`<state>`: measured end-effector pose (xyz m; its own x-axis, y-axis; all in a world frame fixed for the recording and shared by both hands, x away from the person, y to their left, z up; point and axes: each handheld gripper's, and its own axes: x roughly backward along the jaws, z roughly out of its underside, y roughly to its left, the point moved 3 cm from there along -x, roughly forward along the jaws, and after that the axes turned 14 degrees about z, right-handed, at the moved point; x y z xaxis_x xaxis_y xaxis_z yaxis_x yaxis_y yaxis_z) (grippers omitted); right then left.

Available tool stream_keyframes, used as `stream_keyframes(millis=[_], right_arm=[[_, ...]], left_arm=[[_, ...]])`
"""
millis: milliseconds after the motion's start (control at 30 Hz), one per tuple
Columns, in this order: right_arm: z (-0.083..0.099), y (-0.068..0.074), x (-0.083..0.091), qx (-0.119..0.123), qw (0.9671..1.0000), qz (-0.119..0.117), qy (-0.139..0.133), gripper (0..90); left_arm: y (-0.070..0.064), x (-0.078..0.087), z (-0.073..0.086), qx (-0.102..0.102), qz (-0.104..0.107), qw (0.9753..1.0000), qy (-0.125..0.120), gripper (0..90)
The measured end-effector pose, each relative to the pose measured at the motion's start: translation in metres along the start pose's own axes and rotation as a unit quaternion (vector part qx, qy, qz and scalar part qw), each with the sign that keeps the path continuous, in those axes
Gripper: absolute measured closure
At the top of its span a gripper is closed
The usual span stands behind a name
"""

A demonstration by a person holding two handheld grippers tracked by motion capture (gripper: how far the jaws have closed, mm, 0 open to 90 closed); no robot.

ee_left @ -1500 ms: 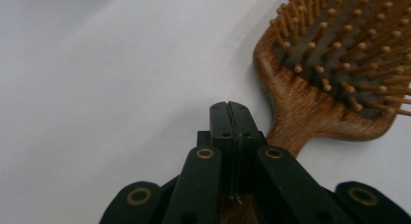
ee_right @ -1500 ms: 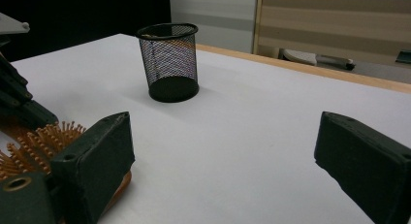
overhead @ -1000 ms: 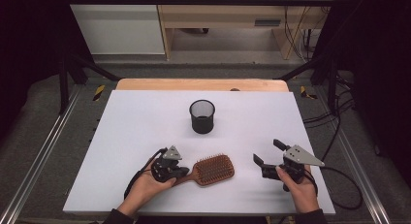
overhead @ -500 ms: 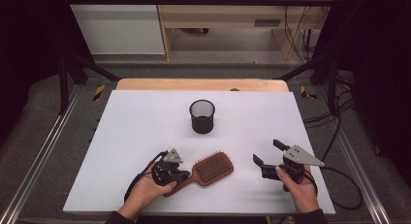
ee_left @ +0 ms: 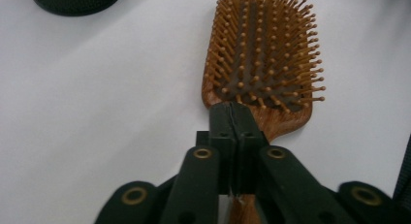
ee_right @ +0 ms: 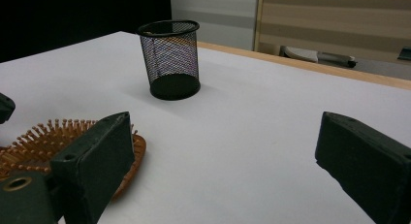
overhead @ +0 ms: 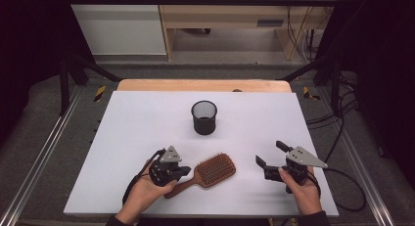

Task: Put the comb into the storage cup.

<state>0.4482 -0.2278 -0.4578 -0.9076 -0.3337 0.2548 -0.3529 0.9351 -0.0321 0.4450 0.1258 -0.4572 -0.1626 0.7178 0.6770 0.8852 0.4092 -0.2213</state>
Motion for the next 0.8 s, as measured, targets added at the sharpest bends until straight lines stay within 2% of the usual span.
stream_keyframes(millis=[100, 167, 267, 300, 367, 433, 533, 667, 800], right_arm=[[0.000, 0.000, 0.000, -0.001, 1.0000, 0.001, -0.001, 7.0], [0.000, -0.001, 0.000, -0.002, 1.0000, 0.001, -0.001, 7.0], [0.000, -0.001, 0.000, 0.000, 1.0000, 0.001, 0.001, 7.0], [0.000, -0.001, 0.000, 0.000, 1.0000, 0.001, 0.002, 7.0], [0.001, -0.001, -0.001, 0.002, 1.0000, 0.002, 0.003, 7.0], [0.001, 0.000, -0.001, 0.003, 1.0000, 0.002, 0.004, 6.9], [0.001, 0.000, -0.001, 0.003, 1.0000, 0.002, 0.004, 6.9], [0.001, 0.001, -0.001, 0.004, 1.0000, 0.000, 0.006, 6.8], [0.001, 0.001, -0.001, 0.005, 1.0000, 0.000, 0.007, 6.7]], left_arm=[[-0.004, 0.003, -0.004, -0.013, -0.014, 0.9997, 0.013, 70.6], [-0.005, 0.006, -0.007, -0.020, -0.032, 0.9993, 0.004, 60.4], [-0.005, 0.008, -0.011, -0.024, -0.046, 0.9986, 0.002, 44.4], [-0.005, 0.008, -0.012, -0.025, -0.049, 0.9985, 0.001, 35.7], [-0.004, 0.007, -0.013, -0.022, -0.050, 0.9985, 0.002, 25.2], [-0.004, 0.003, -0.014, -0.023, -0.053, 0.9983, 0.013, 13.5], [-0.005, 0.000, -0.013, -0.027, -0.049, 0.9982, 0.020, 6.0], [-0.007, -0.006, -0.011, -0.038, -0.044, 0.9972, 0.048, 5.6], [-0.007, -0.011, -0.010, -0.040, -0.044, 0.9962, 0.064, 6.0]])
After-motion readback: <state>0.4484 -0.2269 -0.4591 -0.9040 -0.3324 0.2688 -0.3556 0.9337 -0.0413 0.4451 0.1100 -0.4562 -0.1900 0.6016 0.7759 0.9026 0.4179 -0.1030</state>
